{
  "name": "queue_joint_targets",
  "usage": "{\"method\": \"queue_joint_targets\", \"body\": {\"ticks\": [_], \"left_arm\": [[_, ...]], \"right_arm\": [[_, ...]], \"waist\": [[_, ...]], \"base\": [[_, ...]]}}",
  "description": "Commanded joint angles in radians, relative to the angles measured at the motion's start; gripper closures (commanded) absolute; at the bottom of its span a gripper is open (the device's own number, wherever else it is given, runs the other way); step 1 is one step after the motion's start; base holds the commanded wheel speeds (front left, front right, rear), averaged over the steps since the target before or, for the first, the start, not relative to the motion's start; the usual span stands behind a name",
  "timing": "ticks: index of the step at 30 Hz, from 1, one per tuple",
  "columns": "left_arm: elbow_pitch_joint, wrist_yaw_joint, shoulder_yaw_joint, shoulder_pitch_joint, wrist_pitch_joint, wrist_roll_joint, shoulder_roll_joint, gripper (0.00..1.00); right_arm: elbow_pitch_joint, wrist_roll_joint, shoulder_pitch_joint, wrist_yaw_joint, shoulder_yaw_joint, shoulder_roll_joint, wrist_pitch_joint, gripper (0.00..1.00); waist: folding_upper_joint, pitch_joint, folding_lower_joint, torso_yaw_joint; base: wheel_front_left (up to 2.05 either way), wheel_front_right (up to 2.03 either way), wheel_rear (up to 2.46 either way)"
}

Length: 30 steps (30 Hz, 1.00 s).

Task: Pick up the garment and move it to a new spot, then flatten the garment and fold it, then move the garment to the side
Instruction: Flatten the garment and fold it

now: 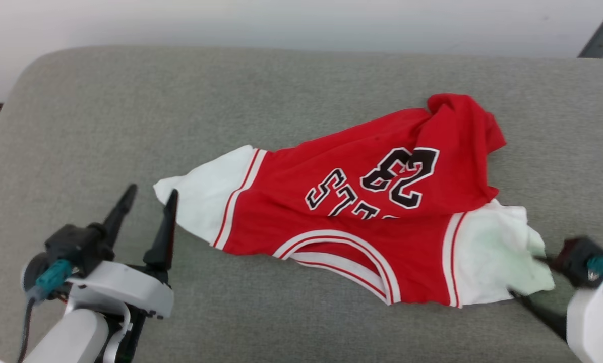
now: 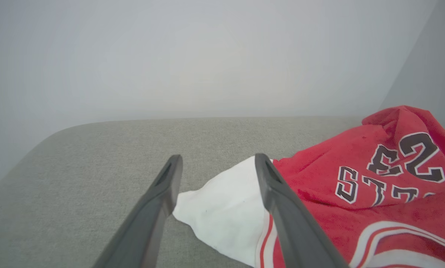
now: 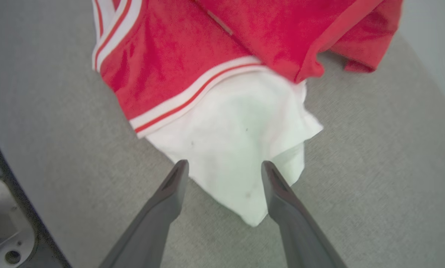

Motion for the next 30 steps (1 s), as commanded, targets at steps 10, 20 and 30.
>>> {"method": "queue_joint_targets", "body": {"ticks": [10, 20, 30], "left_arm": [[-0.089, -0.072, 0.234, 0.107, -0.006, 0.181, -0.179, 0.00], [-0.061, -0.177, 0.348, 0.119, -0.006, 0.263, -0.285, 0.00], [-0.025, -0.263, 0.371, 0.090, -0.002, 0.337, -0.242, 0.00]], "right_arm": [[-0.059, 0.029, -0.201, -0.002, 0.325, -0.130, 0.095, 0.00], [0.107, -0.008, -0.311, -0.003, 0.489, -0.064, 0.016, 0.15], [0.162, -0.032, -0.283, -0.003, 0.506, -0.024, -0.014, 1.00]], "waist": [[0.0000, 0.088, 0.0000, 0.101], [0.0000, 0.123, 0.0000, 0.143], [0.0000, 0.106, 0.0000, 0.119]], "base": [[0.00, 0.00, 0.00], [0.00, 0.00, 0.00], [0.00, 0.00, 0.00]]}}
